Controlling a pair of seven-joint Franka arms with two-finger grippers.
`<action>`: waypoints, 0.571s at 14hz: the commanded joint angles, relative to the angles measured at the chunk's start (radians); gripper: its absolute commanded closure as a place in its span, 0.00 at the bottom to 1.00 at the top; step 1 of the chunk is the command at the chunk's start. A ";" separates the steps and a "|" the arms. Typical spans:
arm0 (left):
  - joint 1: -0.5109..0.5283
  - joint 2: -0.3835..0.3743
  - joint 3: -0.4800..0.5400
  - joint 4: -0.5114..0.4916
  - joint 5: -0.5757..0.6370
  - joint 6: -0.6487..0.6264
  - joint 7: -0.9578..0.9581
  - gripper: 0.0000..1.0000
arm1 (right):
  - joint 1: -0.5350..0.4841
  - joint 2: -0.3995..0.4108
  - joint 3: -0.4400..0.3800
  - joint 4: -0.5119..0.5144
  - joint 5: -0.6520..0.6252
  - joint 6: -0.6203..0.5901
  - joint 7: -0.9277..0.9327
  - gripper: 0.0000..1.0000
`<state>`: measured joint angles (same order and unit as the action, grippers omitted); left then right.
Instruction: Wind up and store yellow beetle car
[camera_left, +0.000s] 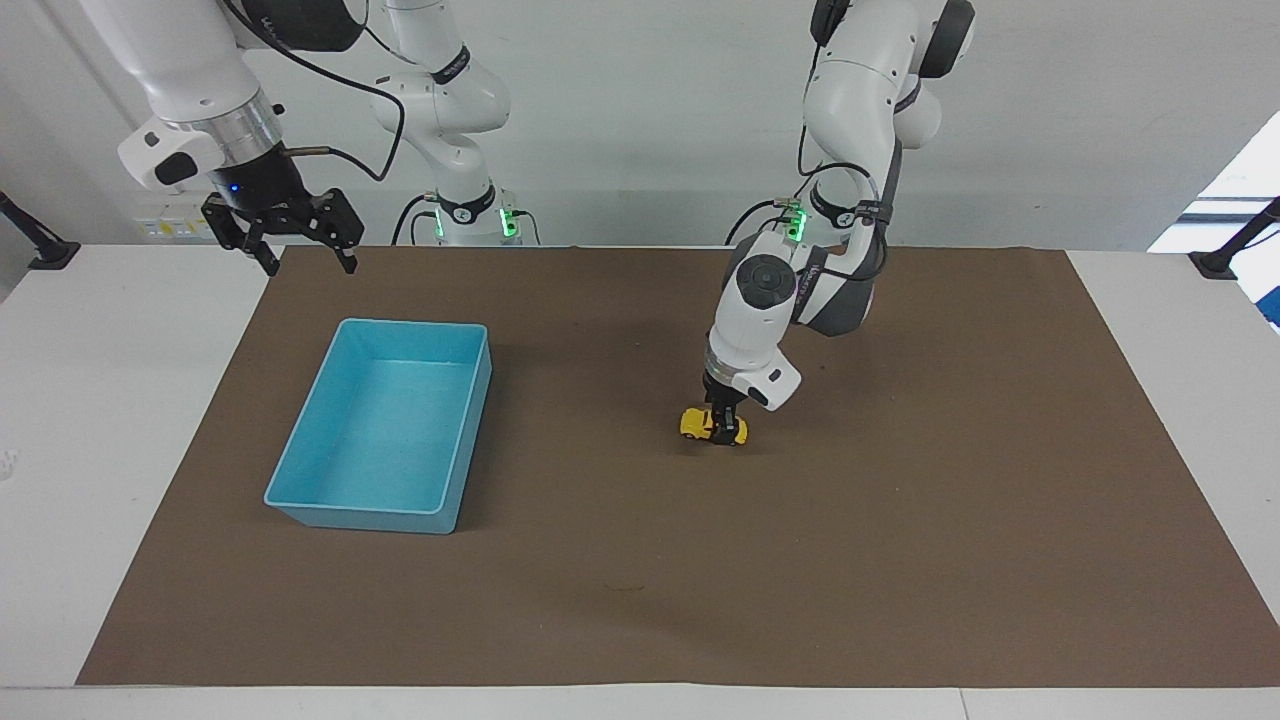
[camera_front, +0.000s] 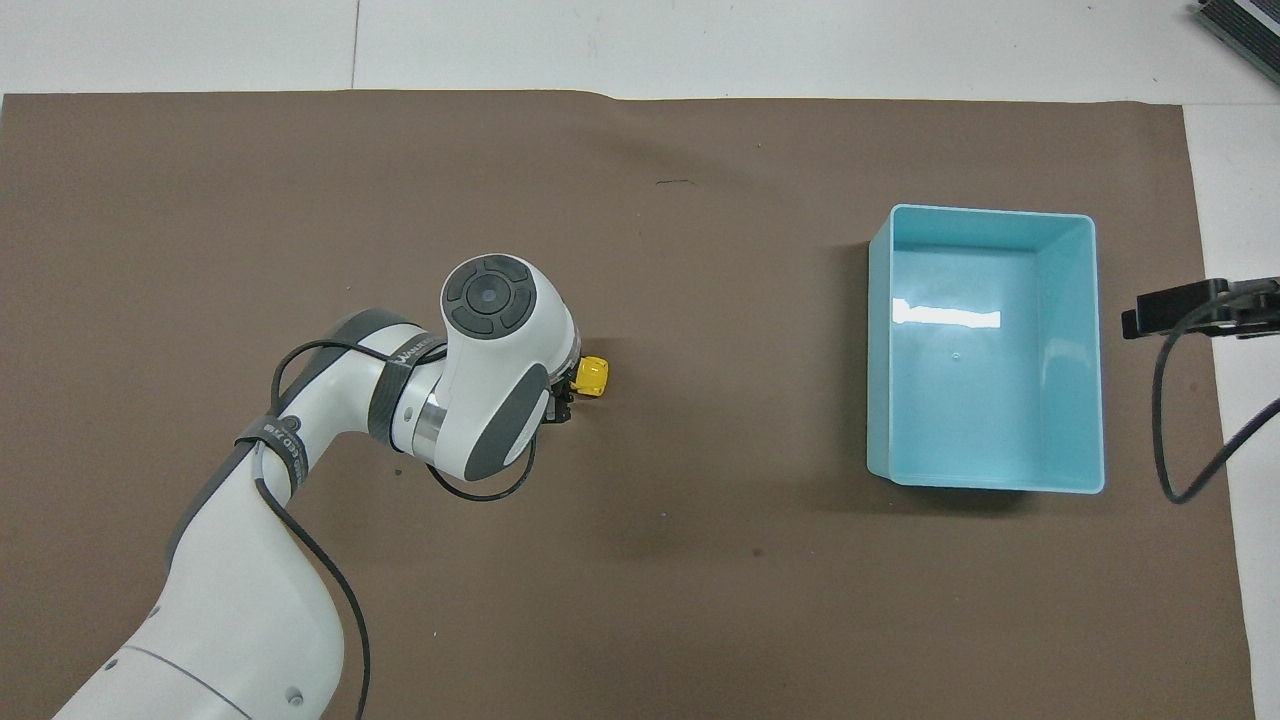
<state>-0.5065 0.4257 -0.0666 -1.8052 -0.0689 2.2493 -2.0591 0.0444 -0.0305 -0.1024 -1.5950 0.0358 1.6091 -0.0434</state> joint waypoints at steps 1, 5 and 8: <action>-0.004 -0.012 0.008 -0.020 0.003 0.010 -0.013 0.84 | -0.009 -0.025 0.001 -0.025 -0.001 -0.002 -0.021 0.00; 0.000 -0.012 0.007 -0.020 0.003 0.013 -0.051 1.00 | -0.009 -0.025 0.001 -0.025 -0.001 -0.001 -0.023 0.00; 0.005 -0.010 0.010 -0.020 0.003 0.026 -0.119 1.00 | -0.009 -0.025 0.001 -0.025 -0.001 0.000 -0.023 0.00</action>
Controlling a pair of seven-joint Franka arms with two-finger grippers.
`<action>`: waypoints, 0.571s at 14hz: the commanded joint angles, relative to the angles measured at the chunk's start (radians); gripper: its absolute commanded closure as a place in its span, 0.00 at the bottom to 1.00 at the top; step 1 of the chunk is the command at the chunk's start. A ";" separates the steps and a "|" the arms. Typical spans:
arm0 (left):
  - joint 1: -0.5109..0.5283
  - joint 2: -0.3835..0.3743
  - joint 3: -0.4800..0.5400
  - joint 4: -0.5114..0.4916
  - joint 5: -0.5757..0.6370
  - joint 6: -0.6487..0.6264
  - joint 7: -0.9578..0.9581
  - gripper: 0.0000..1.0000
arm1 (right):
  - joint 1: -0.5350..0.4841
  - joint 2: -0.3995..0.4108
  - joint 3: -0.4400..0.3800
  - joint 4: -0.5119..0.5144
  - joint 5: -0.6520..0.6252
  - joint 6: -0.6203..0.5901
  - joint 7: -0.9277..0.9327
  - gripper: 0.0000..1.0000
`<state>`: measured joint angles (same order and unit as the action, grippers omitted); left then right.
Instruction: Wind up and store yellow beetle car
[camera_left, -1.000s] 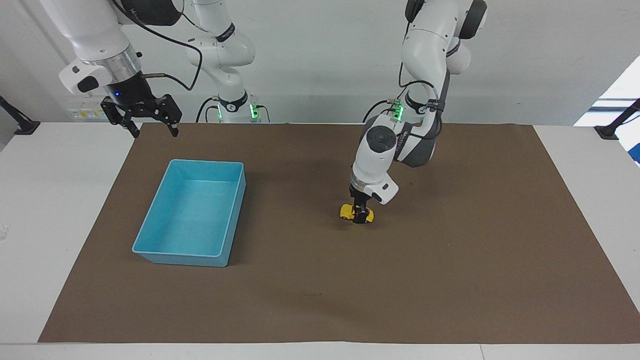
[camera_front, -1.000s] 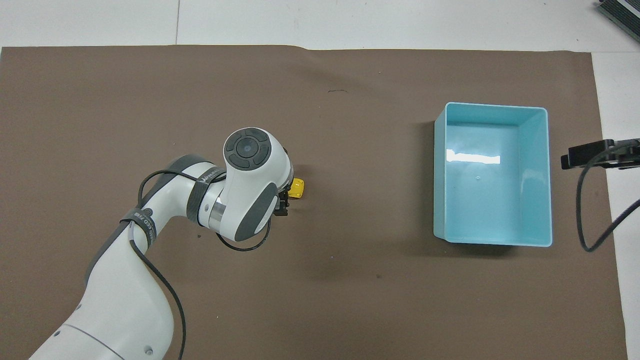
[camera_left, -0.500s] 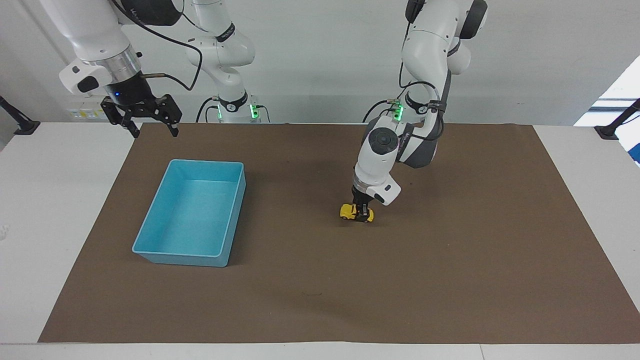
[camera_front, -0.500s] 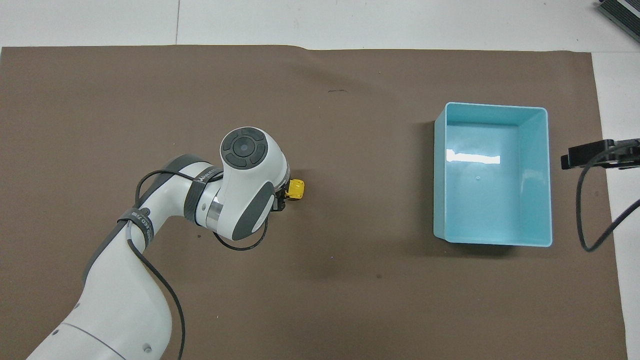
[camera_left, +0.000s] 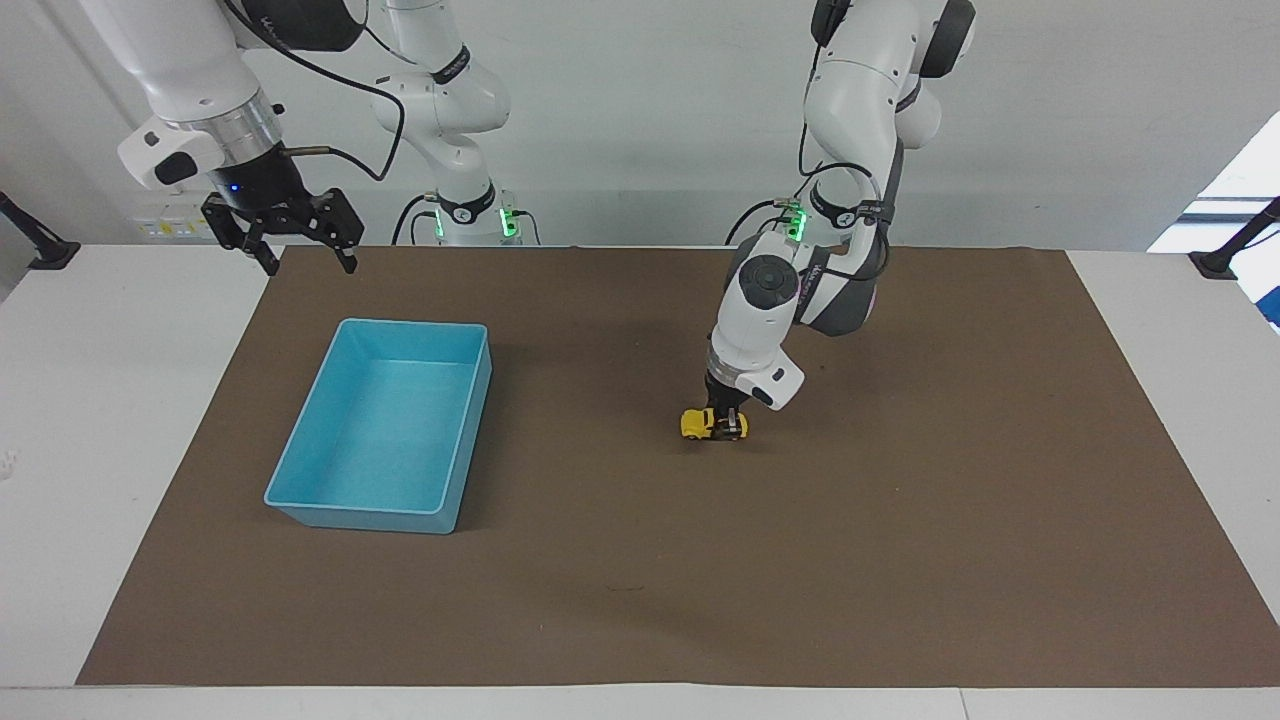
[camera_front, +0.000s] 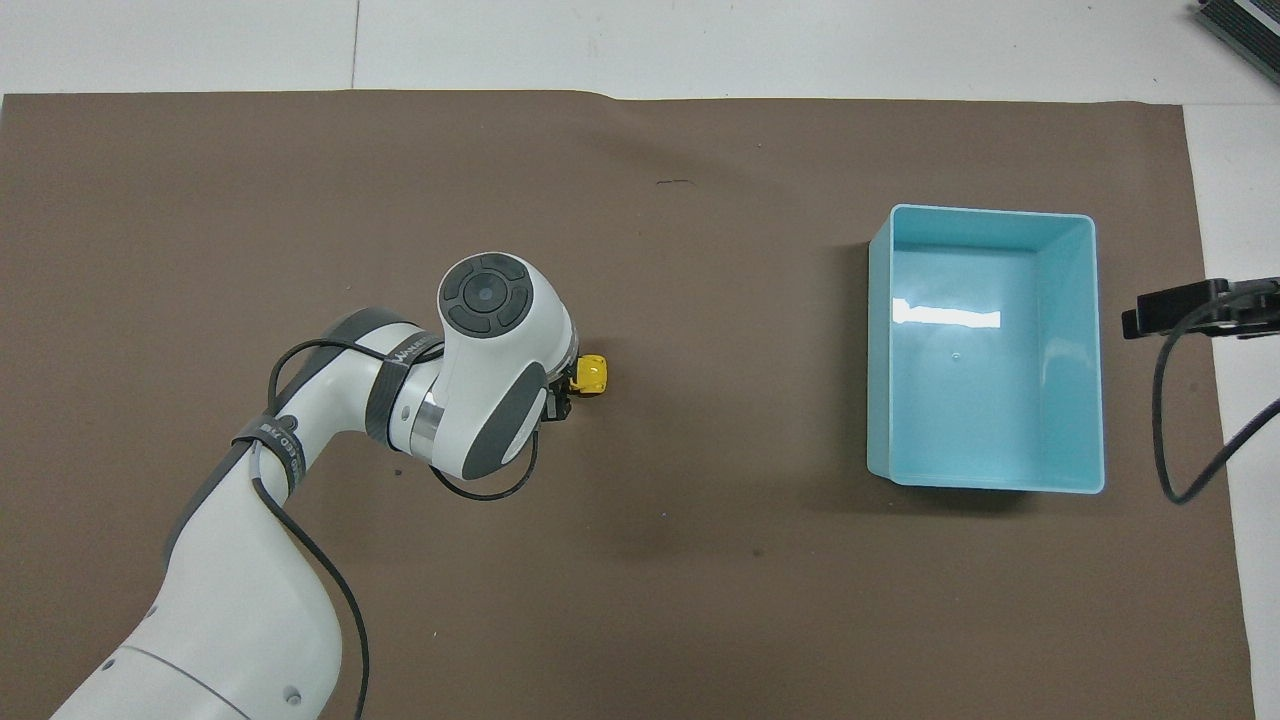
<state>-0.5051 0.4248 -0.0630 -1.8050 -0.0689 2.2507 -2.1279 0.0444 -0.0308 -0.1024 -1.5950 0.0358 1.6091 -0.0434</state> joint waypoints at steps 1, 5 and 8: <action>0.013 -0.008 0.005 -0.020 0.003 0.026 -0.044 1.00 | -0.009 -0.024 0.001 -0.025 -0.001 0.000 -0.023 0.00; 0.013 -0.009 0.005 -0.028 0.003 0.024 0.022 1.00 | -0.009 -0.024 0.001 -0.025 -0.001 0.000 -0.023 0.00; 0.039 -0.014 0.005 -0.057 0.003 0.026 0.058 1.00 | -0.011 -0.024 0.001 -0.025 -0.001 0.002 -0.021 0.00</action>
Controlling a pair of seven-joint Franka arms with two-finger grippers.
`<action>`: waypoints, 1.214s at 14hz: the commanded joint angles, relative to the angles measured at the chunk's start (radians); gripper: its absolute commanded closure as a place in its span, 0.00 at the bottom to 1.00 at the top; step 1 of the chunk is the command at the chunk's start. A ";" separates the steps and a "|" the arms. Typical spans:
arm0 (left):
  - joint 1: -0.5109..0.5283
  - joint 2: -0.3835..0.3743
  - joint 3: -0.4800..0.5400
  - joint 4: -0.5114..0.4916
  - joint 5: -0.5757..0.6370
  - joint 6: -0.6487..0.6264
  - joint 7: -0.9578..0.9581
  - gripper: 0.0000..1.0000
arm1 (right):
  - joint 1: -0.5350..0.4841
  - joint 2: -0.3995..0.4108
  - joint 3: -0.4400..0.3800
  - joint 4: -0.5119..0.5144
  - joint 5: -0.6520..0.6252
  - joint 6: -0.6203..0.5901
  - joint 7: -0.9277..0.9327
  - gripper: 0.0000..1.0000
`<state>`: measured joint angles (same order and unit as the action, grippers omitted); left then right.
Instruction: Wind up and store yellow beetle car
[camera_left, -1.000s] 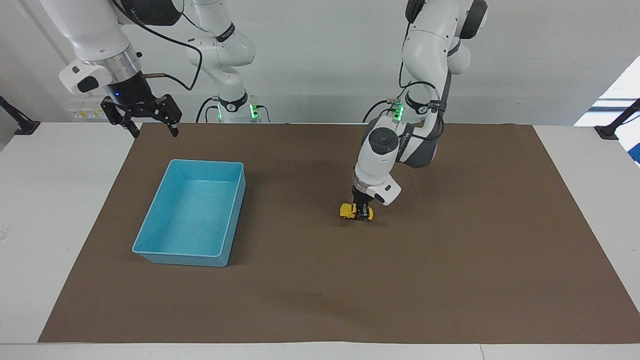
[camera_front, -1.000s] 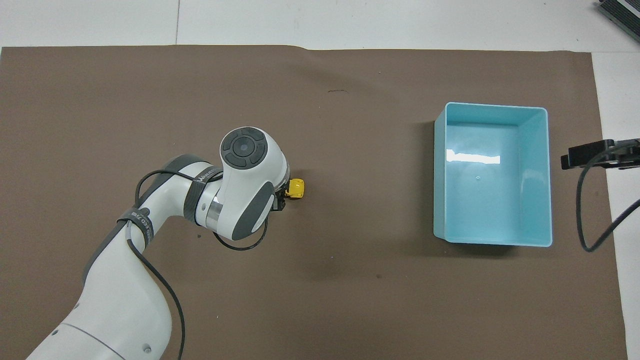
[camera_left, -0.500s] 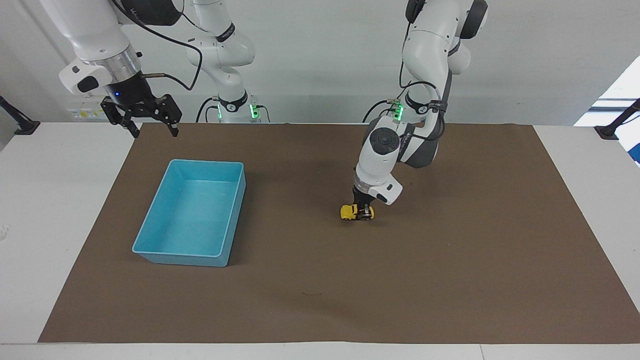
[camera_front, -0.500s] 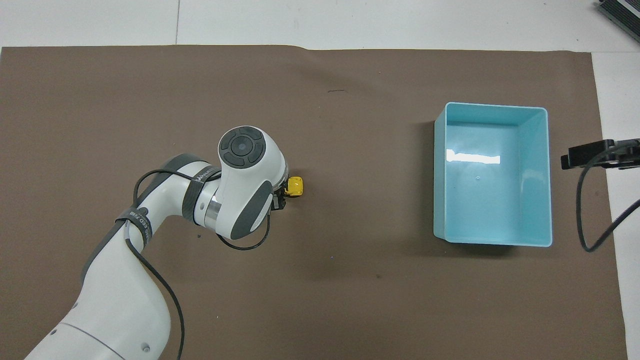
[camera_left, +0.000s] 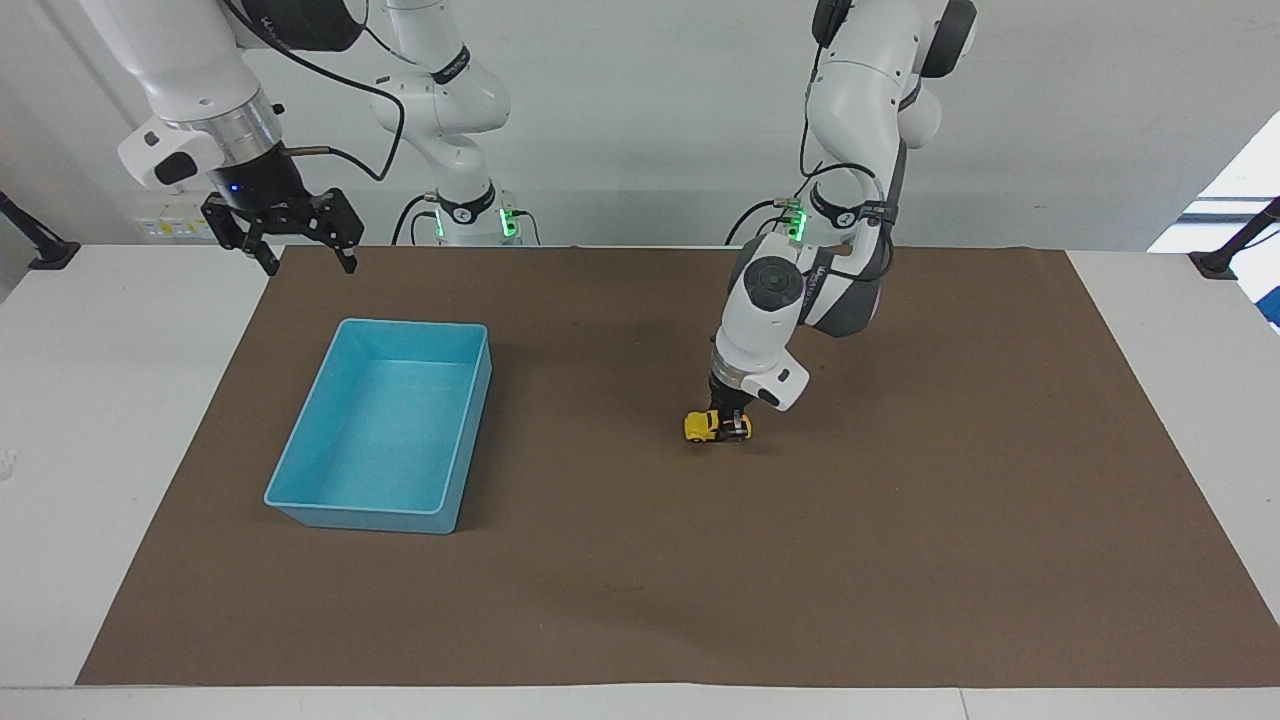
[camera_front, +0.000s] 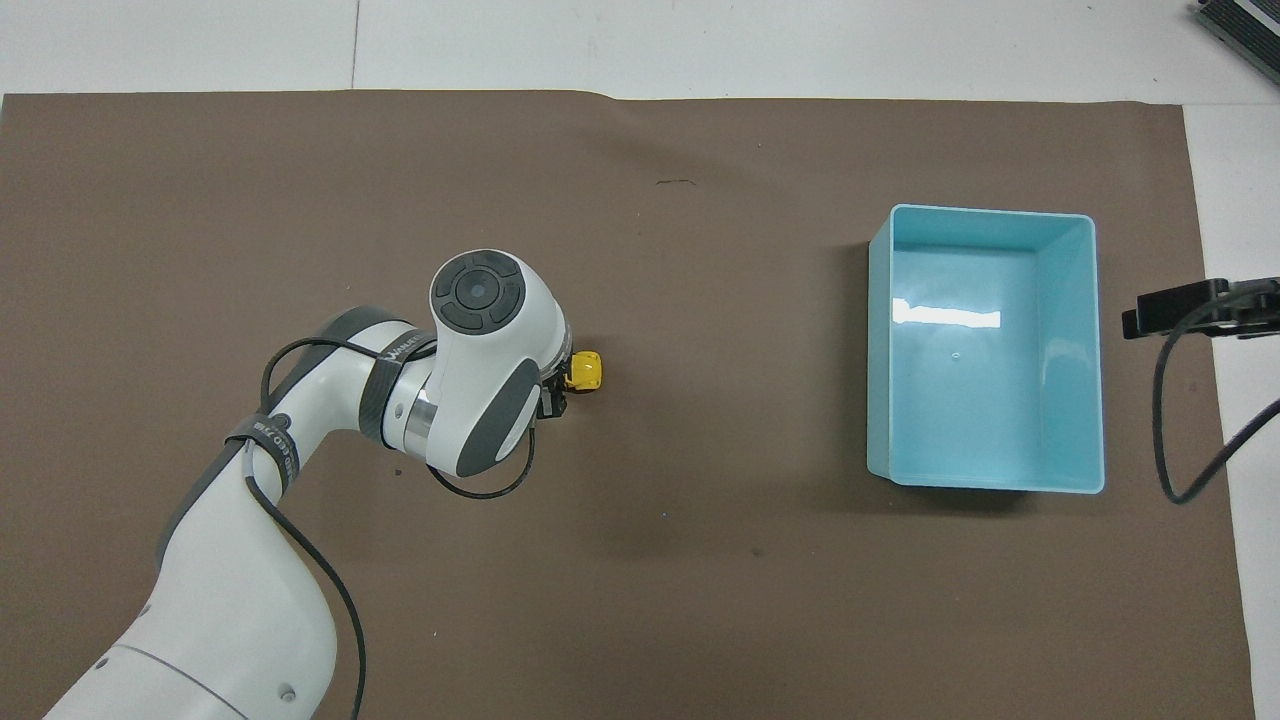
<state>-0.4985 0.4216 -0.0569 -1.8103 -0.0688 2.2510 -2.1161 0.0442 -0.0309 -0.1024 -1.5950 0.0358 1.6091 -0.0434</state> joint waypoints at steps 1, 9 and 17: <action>0.043 -0.012 -0.001 -0.053 0.003 0.024 0.059 1.00 | -0.010 -0.024 0.001 -0.025 -0.001 0.003 -0.021 0.00; 0.116 -0.011 0.000 -0.055 0.003 0.010 0.071 1.00 | -0.010 -0.024 0.001 -0.025 0.001 0.000 -0.023 0.00; 0.164 -0.009 0.003 -0.058 0.003 0.004 0.108 0.98 | -0.009 -0.024 0.004 -0.023 -0.001 0.005 -0.013 0.00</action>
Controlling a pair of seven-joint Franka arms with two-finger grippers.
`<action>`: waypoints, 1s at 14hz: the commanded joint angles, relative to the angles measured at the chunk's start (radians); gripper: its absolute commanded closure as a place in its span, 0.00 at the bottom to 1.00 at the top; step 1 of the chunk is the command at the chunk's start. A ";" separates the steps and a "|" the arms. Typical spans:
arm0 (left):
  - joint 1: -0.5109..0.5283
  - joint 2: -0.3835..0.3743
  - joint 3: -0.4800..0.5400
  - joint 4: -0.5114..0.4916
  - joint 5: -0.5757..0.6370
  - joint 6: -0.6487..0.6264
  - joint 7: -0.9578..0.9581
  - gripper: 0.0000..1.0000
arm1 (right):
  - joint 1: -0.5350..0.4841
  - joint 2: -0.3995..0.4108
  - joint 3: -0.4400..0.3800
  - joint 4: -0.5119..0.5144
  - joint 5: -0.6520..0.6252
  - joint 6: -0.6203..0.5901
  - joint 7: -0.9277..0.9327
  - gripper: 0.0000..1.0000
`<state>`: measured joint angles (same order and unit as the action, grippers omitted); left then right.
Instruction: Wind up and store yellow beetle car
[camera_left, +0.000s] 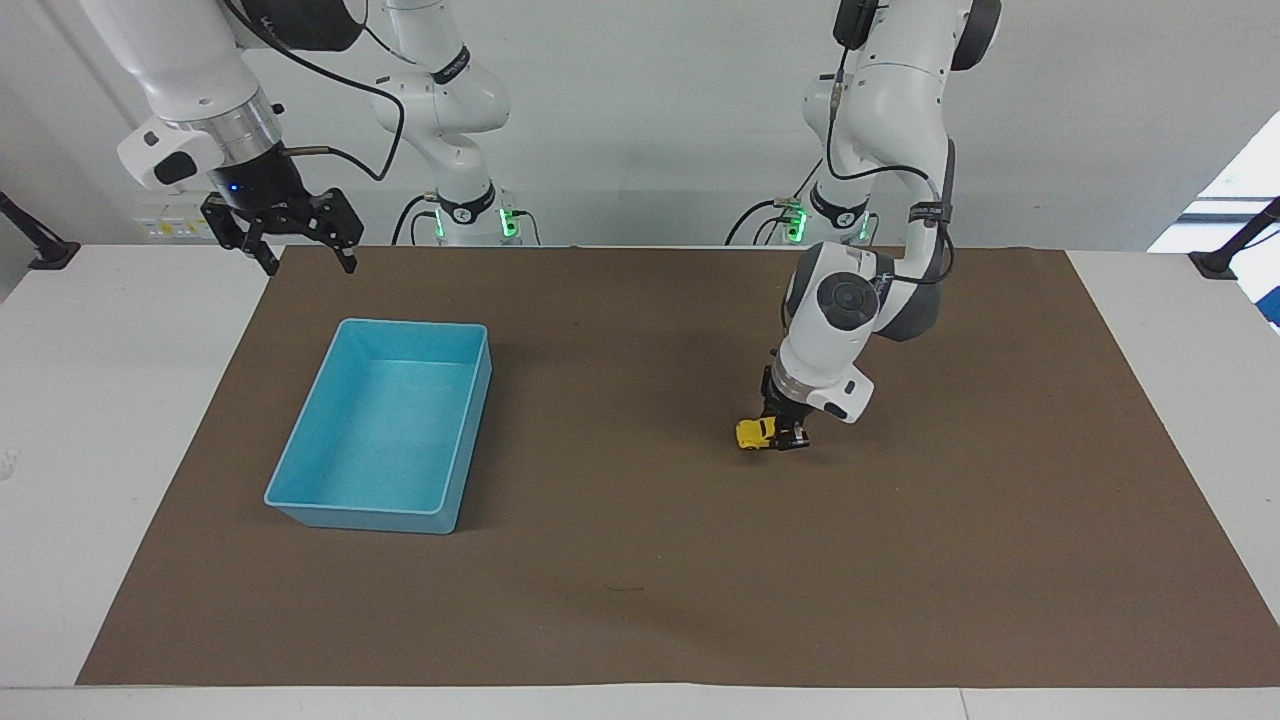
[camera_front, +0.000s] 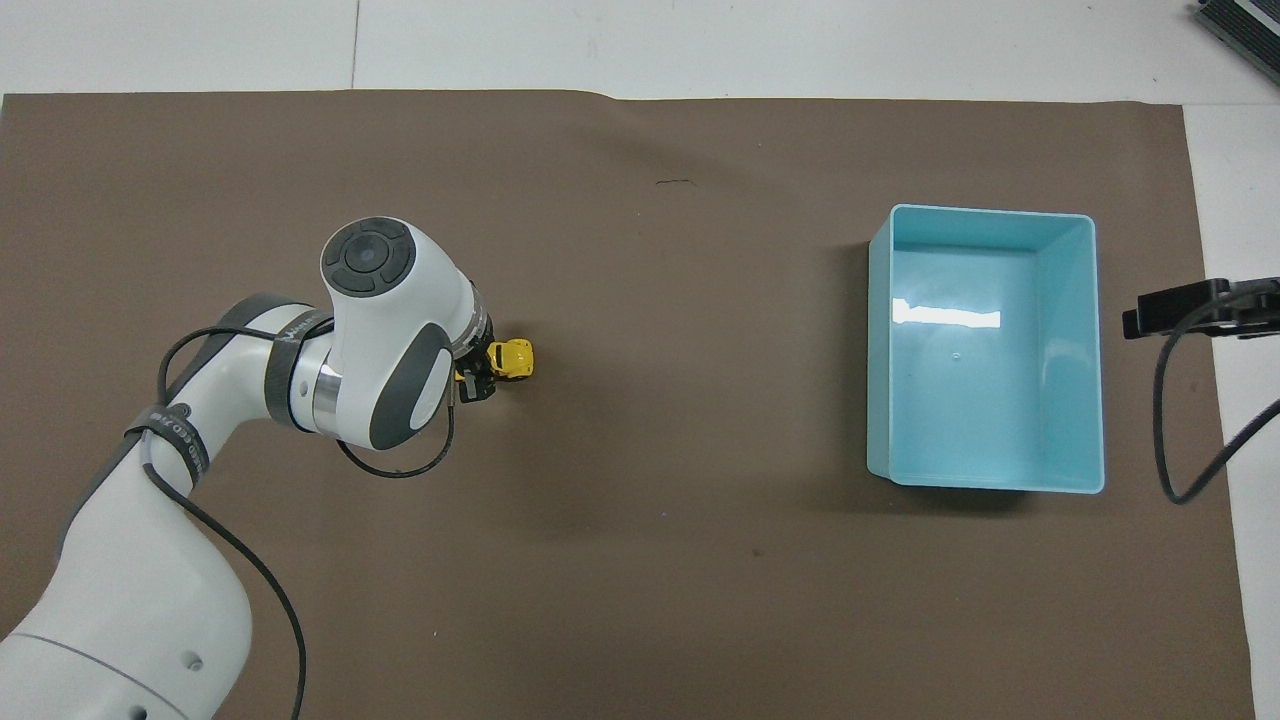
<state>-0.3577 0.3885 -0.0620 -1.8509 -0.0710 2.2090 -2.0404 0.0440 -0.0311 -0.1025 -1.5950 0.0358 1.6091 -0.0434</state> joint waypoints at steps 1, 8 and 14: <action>0.023 0.024 0.008 -0.017 0.005 0.047 0.032 0.97 | -0.007 -0.023 0.004 -0.023 -0.001 0.006 -0.013 0.00; 0.026 -0.037 0.008 0.012 0.039 -0.032 0.075 0.00 | -0.004 -0.023 0.009 -0.022 -0.001 0.006 -0.021 0.00; 0.029 -0.042 0.008 0.022 0.040 -0.040 0.081 0.00 | -0.001 -0.023 0.012 -0.020 0.009 0.002 -0.019 0.00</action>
<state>-0.3441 0.3554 -0.0467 -1.8318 -0.0498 2.1923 -1.9747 0.0469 -0.0313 -0.0974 -1.5950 0.0365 1.6099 -0.0445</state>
